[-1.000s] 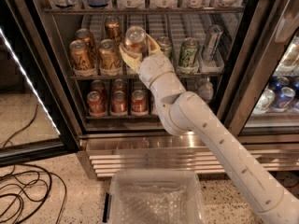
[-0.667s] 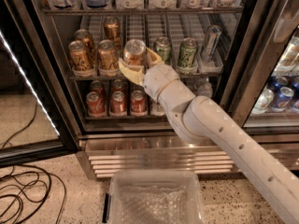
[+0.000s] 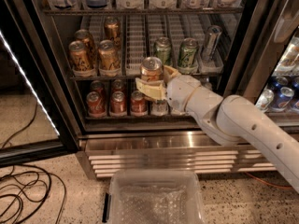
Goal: Pick orange can from middle shelf of fridge
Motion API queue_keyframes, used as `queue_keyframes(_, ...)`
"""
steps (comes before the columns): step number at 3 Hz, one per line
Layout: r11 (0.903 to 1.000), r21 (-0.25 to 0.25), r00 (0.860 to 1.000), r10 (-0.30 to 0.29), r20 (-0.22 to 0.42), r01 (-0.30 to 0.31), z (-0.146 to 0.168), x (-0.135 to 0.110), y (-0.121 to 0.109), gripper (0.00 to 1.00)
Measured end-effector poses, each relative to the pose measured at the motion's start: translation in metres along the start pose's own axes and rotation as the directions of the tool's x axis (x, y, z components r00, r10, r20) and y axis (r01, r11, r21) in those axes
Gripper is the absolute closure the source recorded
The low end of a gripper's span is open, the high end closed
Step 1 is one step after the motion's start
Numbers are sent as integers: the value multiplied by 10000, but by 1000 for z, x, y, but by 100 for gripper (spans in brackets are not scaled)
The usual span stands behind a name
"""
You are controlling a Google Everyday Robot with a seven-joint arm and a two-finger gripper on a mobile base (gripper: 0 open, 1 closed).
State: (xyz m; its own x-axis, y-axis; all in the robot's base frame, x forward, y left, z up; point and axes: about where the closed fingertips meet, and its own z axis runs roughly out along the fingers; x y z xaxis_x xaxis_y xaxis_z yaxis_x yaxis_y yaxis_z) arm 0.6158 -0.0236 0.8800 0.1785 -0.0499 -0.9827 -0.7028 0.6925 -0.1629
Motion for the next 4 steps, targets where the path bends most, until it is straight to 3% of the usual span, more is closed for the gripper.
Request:
queue_keyframes(1,9938,-1004,9986,-463,242,485,-22,2,4,100)
queue_keyframes(2,9733,-2062,9917,-822,988,1012,-38,1,11,100)
queue_keyframes(3,9537,-2811,9897,-750,1219,1069,-42,-4,32,100)
queue_keyframes(4,9535,-2818,9897,-752,1218,1071,-41,-5,32,100)
